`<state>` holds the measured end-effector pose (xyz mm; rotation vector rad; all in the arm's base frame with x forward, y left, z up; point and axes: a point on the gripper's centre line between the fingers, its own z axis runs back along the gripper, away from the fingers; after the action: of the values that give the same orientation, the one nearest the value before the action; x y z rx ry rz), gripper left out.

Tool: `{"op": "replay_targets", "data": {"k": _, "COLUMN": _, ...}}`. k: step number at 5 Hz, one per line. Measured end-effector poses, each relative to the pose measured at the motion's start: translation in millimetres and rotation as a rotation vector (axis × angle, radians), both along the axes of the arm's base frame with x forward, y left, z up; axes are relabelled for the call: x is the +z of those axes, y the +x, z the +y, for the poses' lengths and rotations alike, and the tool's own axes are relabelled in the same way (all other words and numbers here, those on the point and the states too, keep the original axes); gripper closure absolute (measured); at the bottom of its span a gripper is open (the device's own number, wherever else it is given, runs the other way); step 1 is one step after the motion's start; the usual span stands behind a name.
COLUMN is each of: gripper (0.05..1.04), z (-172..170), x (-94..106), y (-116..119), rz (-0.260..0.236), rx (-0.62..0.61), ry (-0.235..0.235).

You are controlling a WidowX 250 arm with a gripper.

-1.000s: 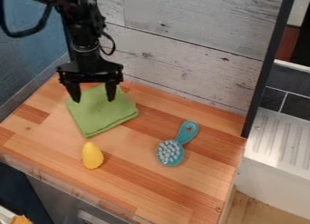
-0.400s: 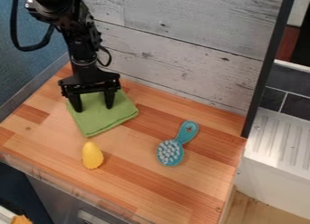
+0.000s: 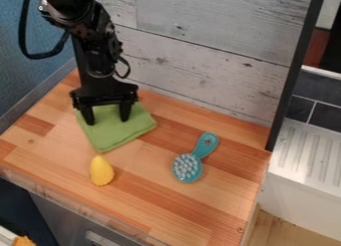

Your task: Move the green cloth between something blue and yellow

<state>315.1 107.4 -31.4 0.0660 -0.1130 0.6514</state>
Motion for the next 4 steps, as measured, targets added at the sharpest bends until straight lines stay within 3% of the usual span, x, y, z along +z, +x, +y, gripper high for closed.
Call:
{"op": "replay_targets", "data": {"k": 2, "gripper": 0.083, "z": -61, "x": 0.8, "y": -11, "rz": 0.015, "rx": -0.128, "ry": 0.001}}
{"op": "replay_targets", "data": {"k": 4, "gripper": 0.083, "z": -97, "x": -0.3, "y": -41, "rz": 0.048, "rx": -0.234, "ry": 0.006}}
